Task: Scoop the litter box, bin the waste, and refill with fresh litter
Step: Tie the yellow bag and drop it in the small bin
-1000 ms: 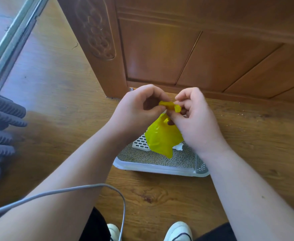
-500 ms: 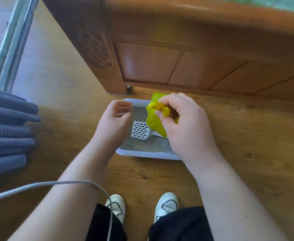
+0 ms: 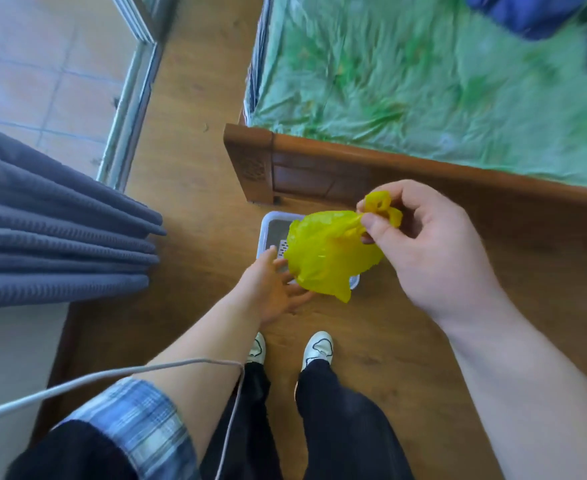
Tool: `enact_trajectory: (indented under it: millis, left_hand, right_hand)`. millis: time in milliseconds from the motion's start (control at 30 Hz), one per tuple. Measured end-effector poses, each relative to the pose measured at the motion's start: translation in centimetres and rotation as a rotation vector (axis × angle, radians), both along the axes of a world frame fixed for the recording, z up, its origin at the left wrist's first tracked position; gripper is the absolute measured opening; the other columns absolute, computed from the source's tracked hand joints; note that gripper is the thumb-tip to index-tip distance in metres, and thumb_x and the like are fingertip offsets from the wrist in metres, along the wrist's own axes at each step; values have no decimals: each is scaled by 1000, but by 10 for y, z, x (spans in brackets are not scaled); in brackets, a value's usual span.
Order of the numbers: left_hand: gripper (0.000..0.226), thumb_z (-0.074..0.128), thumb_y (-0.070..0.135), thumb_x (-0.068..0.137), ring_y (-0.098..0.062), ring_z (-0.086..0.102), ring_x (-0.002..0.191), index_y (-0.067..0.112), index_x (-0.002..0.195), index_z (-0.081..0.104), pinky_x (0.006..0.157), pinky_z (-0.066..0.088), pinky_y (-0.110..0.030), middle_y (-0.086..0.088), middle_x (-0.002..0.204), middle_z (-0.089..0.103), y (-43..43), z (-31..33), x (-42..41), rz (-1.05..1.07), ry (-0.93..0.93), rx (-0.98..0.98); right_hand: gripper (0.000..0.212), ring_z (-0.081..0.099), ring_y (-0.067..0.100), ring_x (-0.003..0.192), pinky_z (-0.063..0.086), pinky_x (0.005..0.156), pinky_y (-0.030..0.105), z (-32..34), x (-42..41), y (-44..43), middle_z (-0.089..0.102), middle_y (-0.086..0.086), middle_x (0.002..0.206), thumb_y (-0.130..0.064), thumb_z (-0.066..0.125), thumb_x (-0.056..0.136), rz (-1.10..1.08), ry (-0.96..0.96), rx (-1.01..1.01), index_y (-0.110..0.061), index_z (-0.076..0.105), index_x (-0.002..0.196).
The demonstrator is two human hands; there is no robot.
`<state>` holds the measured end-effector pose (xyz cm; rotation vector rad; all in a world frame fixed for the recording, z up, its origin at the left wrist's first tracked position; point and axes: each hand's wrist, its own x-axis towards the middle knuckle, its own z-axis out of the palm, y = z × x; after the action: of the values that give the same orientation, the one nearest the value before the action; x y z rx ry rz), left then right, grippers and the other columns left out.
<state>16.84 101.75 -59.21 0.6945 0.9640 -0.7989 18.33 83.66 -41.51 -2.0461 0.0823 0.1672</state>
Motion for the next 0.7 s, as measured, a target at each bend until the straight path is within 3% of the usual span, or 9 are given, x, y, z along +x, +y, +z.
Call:
enact_trajectory:
  millis: [100,200,400,533,633,700]
  left_hand:
    - [27,51,27,97,-27,67,93,15,119,62,73,58,-39,-12,112,65,-8,64,-3,-115,-125,-11]
    - [17,49,20,99,-22,65,81,15,109,61,64,54,-34,-9,99,65,-19,125,-8,-203,-230,-8]
    - [25,52,10,97,-29,65,84,6,122,55,68,56,-39,-19,106,60,-48,234,-9,-331,-507,63]
    - [34,54,6,95,-39,65,97,2,129,54,81,56,-55,-27,119,60,-86,302,2,-371,-650,9]
    - [26,52,1,94,-30,62,80,5,119,56,65,58,-42,-22,104,61,-138,343,5,-389,-763,-15]
    - [17,48,1,96,-24,60,71,11,104,59,62,55,-37,-12,86,59,-184,366,0,-422,-822,-33]
  right_hand:
    - [8,68,19,91,55,83,47,77,-24,-10,70,-7,92,-26,64,89,0,-80,-64,-27,68,96]
    - [6,66,11,89,55,81,37,144,-55,-25,70,-8,90,-23,66,91,-56,-175,-141,-26,68,95]
    - [11,58,-3,89,40,74,6,247,-117,-75,65,-10,92,-12,66,93,-273,-393,-358,-22,67,98]
    - [14,64,3,83,45,70,11,290,-157,-131,66,-13,86,-13,67,92,-424,-422,-376,-27,67,94]
    - [17,60,-8,77,41,66,4,316,-186,-178,66,-12,81,-11,68,92,-539,-477,-402,-28,67,91]
    - [17,62,-9,73,47,67,7,329,-204,-215,66,-9,79,-11,66,93,-611,-505,-371,-27,68,89]
